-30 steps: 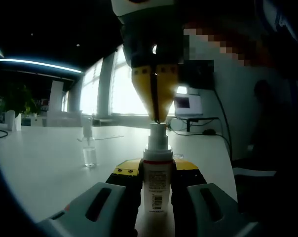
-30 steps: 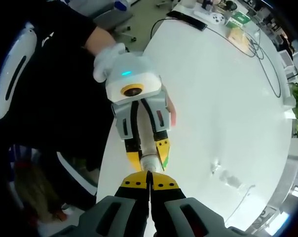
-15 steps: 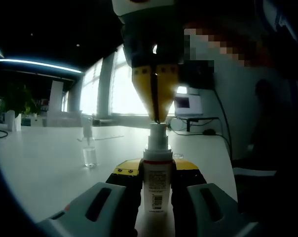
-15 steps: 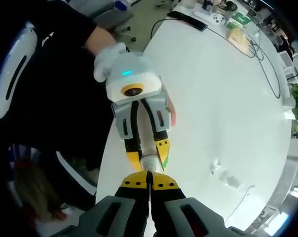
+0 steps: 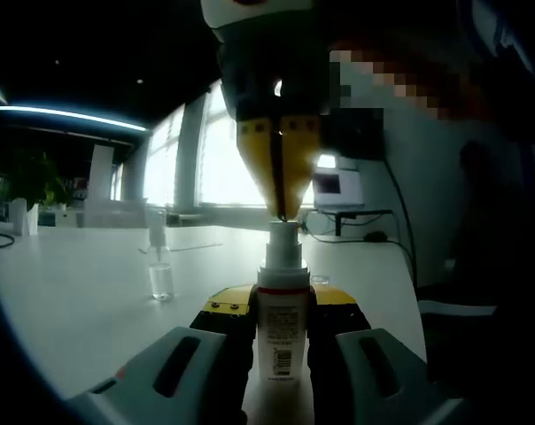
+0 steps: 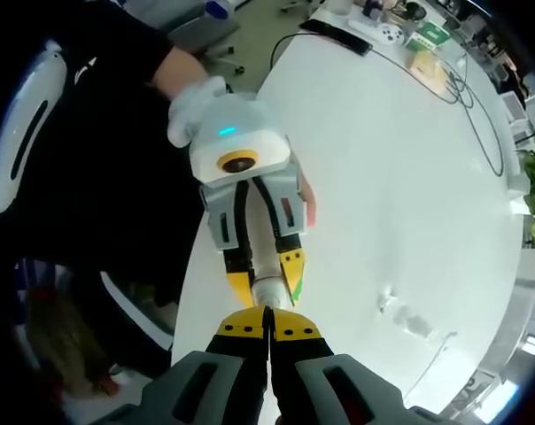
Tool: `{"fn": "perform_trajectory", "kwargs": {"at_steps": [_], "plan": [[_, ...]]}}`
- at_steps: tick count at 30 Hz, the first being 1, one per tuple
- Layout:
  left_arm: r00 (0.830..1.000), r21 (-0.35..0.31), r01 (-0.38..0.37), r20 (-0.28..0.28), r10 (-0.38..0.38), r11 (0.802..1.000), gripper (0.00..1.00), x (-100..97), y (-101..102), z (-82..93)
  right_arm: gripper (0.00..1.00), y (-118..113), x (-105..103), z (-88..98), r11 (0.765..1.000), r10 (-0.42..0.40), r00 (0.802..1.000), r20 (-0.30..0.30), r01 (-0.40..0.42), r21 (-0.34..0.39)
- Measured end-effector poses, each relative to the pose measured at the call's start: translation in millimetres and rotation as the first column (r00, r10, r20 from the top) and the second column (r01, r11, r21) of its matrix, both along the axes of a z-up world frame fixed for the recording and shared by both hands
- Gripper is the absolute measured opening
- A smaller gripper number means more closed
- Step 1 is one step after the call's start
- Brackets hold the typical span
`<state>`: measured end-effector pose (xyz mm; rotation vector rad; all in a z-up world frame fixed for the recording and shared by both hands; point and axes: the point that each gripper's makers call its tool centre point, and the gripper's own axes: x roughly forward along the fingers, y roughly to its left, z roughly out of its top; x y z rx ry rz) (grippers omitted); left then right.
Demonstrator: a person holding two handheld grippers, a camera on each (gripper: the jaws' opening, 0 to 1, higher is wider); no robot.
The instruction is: Clamp pump bottle remove cover press pump head put on cover
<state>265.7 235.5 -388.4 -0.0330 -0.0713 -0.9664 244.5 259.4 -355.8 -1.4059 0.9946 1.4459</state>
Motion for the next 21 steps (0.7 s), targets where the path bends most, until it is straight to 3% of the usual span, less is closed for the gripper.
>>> {"fn": "perform_trajectory", "kwargs": {"at_steps": [14,21], "plan": [[1.0,0.001,0.0,0.0,0.0,1.0,0.13,0.1,-0.1,-0.2,0.0,0.7,-0.8,-6.2,1.0,-0.027,1.0,-0.005,0.027,-0.01],[1.0,0.001,0.001,0.001,-0.001,1.0,0.13,0.6,0.2,-0.5,0.0,-0.1,-0.2,-3.3,1.0,-0.003,1.0,0.006,0.003,-0.003]]}}
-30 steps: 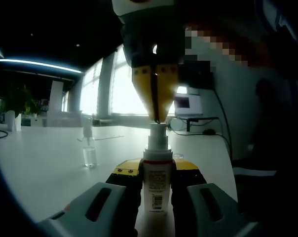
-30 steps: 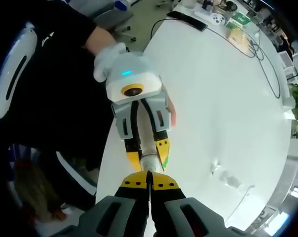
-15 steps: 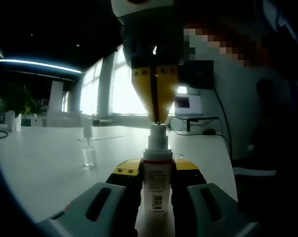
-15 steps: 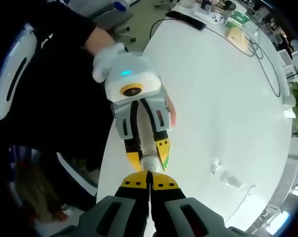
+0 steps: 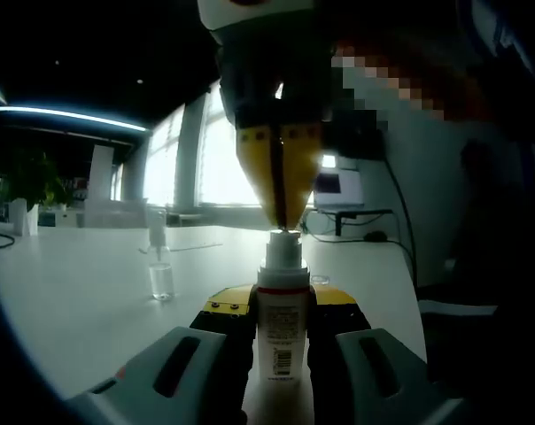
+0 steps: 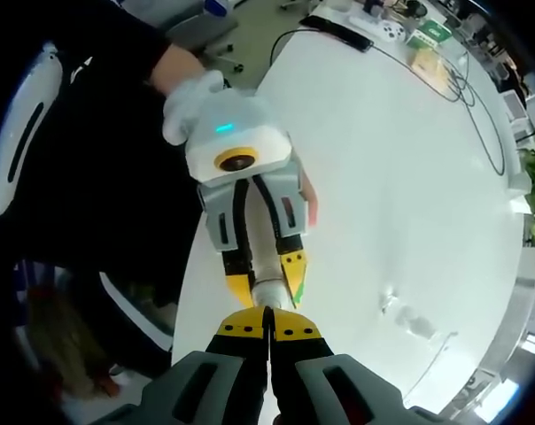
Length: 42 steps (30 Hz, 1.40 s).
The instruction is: Clamp pump bottle remove cover press pump head put on cover
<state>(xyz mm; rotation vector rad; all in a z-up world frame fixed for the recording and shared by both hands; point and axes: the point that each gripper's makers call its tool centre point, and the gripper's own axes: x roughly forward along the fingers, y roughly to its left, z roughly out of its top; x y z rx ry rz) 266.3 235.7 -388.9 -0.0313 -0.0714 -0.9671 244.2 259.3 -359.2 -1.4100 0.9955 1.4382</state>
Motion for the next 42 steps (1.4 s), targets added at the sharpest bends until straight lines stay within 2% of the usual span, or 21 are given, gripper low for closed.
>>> {"fn": "perform_trajectory", "kwargs": {"at_steps": [14,16,42], "plan": [[1.0,-0.001,0.001,-0.001,-0.001,1.0,0.13,-0.4,-0.3,0.3,0.0,-0.3,0.3,3.5,1.0,0.003,1.0,-0.001,-0.003,0.024],[1.0,-0.002,0.0,-0.002,0.0,1.0,0.13,-0.4,-0.3,0.3,0.0,-0.3,-0.5,3.7,0.999,0.025,1.0,0.004,-0.025,0.03],[1.0,0.001,0.001,0.002,-0.001,1.0,0.13,-0.7,-0.2,0.4,0.0,0.1,2.1,6.0,0.996,-0.007,1.0,0.016,0.005,0.091]]}}
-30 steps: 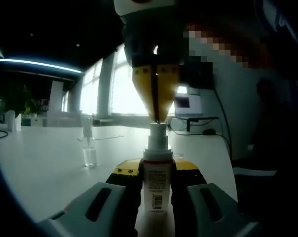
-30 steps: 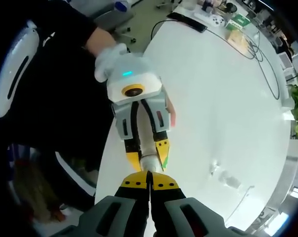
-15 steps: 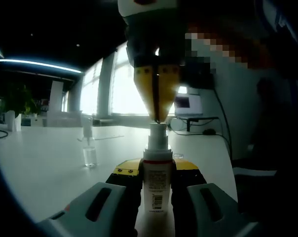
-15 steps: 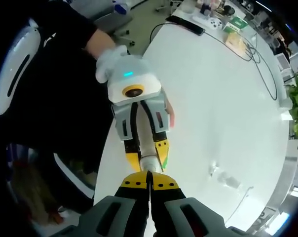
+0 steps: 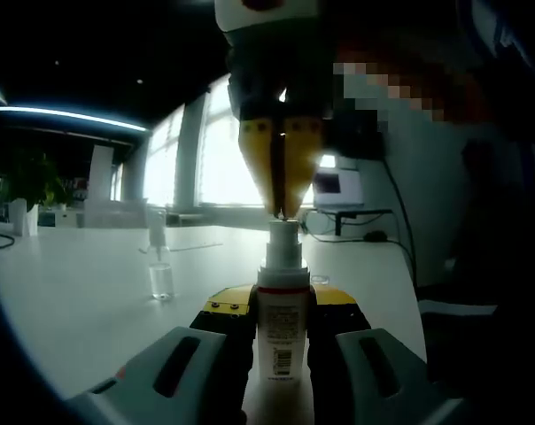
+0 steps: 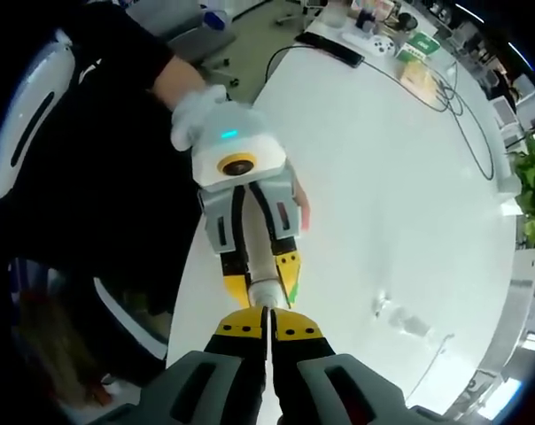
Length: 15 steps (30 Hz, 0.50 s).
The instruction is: Clamp pump bottle remove cover press pump head put on cover
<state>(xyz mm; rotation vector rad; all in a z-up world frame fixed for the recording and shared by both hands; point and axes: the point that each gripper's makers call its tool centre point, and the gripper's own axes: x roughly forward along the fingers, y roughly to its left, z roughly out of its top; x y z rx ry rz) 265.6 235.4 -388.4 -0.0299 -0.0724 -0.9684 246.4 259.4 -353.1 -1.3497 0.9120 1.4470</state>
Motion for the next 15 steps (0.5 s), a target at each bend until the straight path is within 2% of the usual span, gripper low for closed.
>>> {"fn": "perform_trajectory", "kwargs": {"at_steps": [3,6,10,15], "plan": [[1.0,0.001,0.001,0.001,-0.001,1.0,0.13,-0.2,0,-0.1,0.02,0,0,1.0,1.0,0.008,1.0,0.001,-0.008,0.015],[1.0,-0.001,0.0,-0.002,0.0,1.0,0.13,-0.3,0,-0.2,0.07,1,-5,2.4,0.999,0.0,1.0,-0.027,0.001,0.044],[1.0,0.0,0.0,-0.002,0.0,1.0,0.13,-0.6,0,-0.1,0.07,0,-4,6.4,0.997,0.009,1.0,-0.02,-0.007,0.073],[1.0,0.0,0.001,-0.002,-0.001,1.0,0.13,-0.8,-1,0.1,0.08,3,2,17.1,0.989,-0.013,1.0,-0.017,0.016,0.149]]}}
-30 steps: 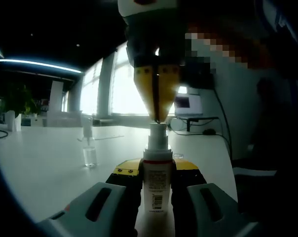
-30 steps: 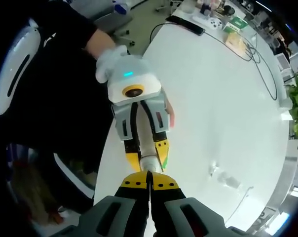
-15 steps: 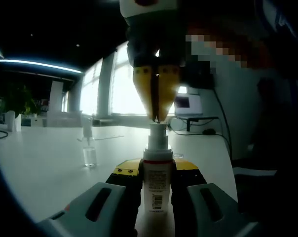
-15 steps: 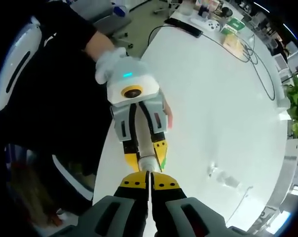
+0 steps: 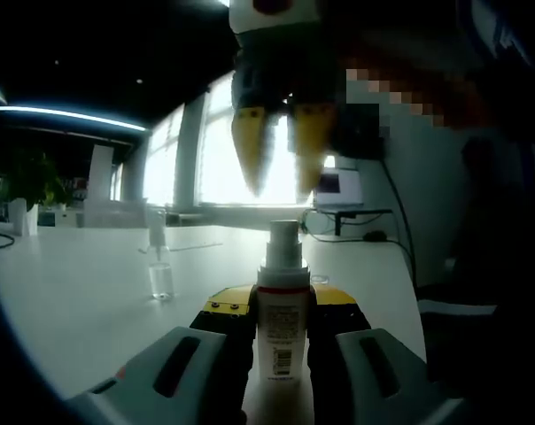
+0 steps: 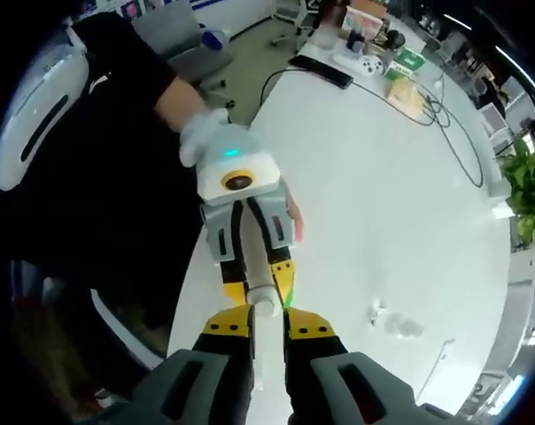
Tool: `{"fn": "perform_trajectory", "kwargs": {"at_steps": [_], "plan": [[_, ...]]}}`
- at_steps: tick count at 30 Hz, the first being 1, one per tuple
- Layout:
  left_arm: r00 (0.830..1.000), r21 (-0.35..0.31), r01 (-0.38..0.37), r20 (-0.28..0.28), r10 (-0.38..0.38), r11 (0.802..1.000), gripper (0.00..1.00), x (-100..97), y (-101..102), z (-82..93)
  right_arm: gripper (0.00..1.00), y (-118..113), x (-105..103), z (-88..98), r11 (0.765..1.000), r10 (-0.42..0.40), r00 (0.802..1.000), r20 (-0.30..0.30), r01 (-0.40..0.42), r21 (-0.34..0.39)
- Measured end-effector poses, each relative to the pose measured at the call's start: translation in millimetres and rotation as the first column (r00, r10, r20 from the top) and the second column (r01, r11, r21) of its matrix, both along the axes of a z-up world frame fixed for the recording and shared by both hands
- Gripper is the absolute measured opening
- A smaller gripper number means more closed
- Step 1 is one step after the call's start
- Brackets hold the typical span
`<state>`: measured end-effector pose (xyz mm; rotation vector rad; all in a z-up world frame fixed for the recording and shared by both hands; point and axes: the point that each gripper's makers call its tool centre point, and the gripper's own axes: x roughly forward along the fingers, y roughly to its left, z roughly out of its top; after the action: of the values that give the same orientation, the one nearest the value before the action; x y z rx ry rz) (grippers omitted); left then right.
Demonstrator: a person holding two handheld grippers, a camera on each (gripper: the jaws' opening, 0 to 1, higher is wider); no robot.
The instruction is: Clamp pump bottle remove cover press pump head put on cover
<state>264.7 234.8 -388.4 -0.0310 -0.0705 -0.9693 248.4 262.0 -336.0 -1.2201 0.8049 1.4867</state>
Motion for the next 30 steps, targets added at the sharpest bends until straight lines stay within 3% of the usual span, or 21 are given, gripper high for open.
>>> {"fn": "perform_trajectory", "kwargs": {"at_steps": [7,12,20,24,29,30], "plan": [[1.0,0.0,-0.001,0.0,0.001,1.0,0.13,0.0,0,0.1,0.11,1,1,8.6,0.992,-0.037,0.999,-0.03,0.04,0.123],[1.0,0.0,-0.001,-0.001,0.001,1.0,0.13,0.1,0,-0.1,0.12,6,10,15.7,0.966,-0.088,0.996,-0.009,0.088,0.243],[1.0,0.0,-0.003,-0.003,0.003,1.0,0.13,0.4,0,-0.5,0.12,5,22,26.5,0.867,-0.217,0.976,-0.033,0.208,0.453],[1.0,0.0,-0.003,-0.003,0.003,1.0,0.13,0.6,0,-0.6,0.11,-1,25,27.6,0.819,-0.258,0.966,-0.001,0.22,0.53],[1.0,0.0,-0.004,-0.004,0.004,1.0,0.13,0.8,0,-0.7,0.14,2,26,35.9,0.716,-0.331,0.943,-0.016,0.262,0.647],[1.0,0.0,-0.004,-0.004,0.004,1.0,0.13,0.8,0,-0.7,0.14,0,27,36.3,0.705,-0.345,0.939,-0.005,0.263,0.659]]}}
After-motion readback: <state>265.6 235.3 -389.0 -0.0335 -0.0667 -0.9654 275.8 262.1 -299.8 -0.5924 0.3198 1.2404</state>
